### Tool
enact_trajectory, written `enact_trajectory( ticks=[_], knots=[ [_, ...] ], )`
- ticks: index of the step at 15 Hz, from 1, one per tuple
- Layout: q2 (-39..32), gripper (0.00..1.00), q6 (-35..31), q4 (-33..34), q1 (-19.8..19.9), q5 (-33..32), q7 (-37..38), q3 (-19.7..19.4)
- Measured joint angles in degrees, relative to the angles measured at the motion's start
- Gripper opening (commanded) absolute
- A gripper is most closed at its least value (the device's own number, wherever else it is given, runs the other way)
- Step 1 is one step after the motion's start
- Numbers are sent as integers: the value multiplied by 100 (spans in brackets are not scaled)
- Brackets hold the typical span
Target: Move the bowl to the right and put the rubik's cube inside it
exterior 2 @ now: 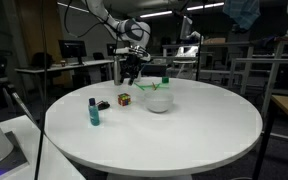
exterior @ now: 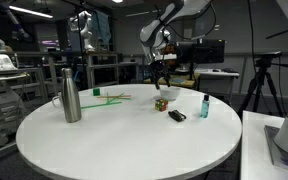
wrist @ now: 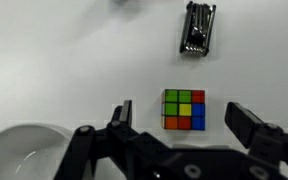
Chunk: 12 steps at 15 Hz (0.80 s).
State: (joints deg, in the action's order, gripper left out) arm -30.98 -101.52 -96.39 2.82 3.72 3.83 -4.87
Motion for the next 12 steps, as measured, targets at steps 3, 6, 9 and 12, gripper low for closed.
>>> enact_trajectory(
  ticks=[3, 6, 9, 12],
  knots=[
    [1, 100, -661, -189, 29, 407, 1, 37],
    [3, 100, -1218, -398, 29, 566, 16, 70],
    [3, 100, -1603, -619, 28, 568, 38, 71],
    [6, 100, -1835, -820, 28, 565, 54, 59]
  ],
)
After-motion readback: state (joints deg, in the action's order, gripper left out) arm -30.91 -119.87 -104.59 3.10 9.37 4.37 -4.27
